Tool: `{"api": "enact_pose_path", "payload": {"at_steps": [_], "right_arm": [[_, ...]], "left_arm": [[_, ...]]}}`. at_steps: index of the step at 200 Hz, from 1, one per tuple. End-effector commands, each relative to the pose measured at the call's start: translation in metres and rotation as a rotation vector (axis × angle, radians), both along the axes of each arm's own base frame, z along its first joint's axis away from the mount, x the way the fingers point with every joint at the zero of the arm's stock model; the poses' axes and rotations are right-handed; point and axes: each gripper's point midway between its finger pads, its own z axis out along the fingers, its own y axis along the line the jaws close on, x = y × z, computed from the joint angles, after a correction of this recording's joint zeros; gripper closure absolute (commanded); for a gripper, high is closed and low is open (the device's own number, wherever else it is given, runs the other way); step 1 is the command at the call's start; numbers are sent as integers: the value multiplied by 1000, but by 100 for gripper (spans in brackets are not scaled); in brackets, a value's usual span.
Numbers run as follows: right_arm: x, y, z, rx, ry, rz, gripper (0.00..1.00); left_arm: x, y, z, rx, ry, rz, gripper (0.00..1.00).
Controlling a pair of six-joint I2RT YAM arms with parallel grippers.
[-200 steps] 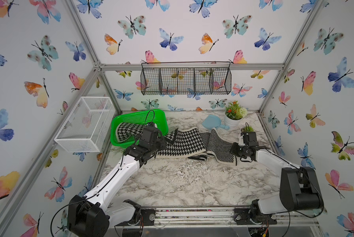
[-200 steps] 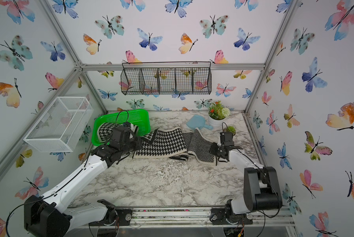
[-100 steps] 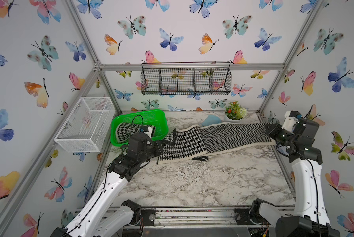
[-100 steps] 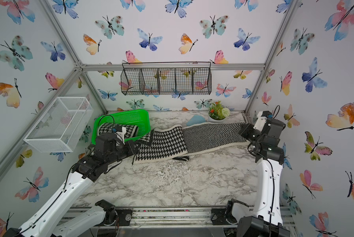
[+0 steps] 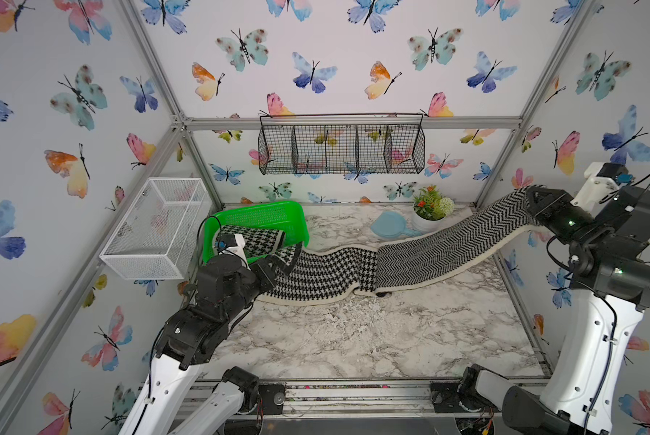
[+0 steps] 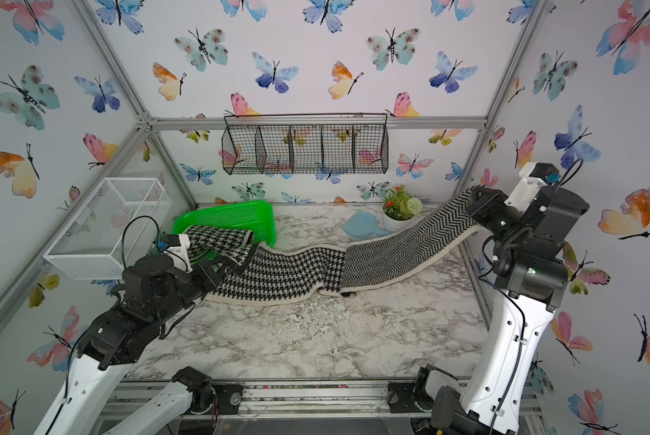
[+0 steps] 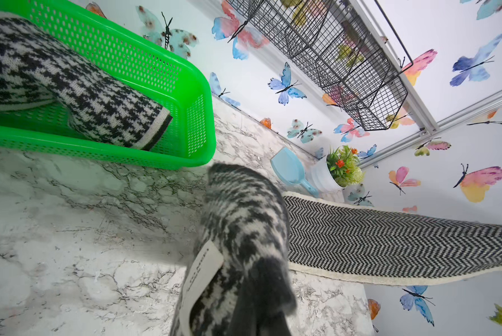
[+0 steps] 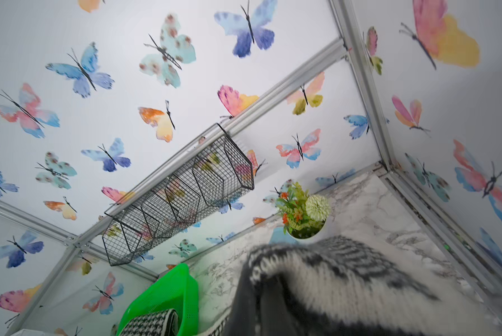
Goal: Roll up the scarf and place it into the basket
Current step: Flatten out the scarf at the center of the board.
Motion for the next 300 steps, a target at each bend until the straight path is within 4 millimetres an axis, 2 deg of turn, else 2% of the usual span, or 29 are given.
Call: {"api": "enact_pose_path", "payload": {"at_steps": [1,39,58,89,130,136,167,182,195,217,226,240,263,289,300], "right_arm": [[-16,-10,32,-15,-38,-92,99],[-41,-11,92,-59,-143,-164,99],[-46,-9,108,-66,-181,-162,99],[-39,3,104,-42,-187,-76,99],[-44,8,103,-53,-197,-58,99],[-44,10,102,-48,-197,-49,99],[-29,16,88,-18,-169,24,99],[-25,16,81,-11,-160,37,99],[-18,18,75,10,-153,69,99],[-11,22,66,38,-150,112,99],[-9,23,64,46,-150,124,99],[-8,26,63,59,-158,145,99],[-7,31,61,80,-169,187,99],[-12,43,66,100,-197,255,99],[-16,47,70,104,-211,271,99]], "left_arm": [[-11,12,-1,6,20,41,100],[-26,40,5,51,-3,138,100],[-30,54,2,99,3,192,100],[-20,66,-26,203,54,262,98],[0,67,-69,268,130,299,89],[3,71,-73,277,138,318,84],[16,96,-83,283,190,410,33],[21,107,-86,260,213,429,25],[28,108,-87,230,215,415,23],[42,84,-94,173,214,300,23],[48,67,-97,134,216,229,19],[55,36,-108,115,224,137,19],[61,-30,-125,160,223,3,17],[69,-114,-145,85,234,-168,17],[74,-146,-160,119,257,-202,18]]}}
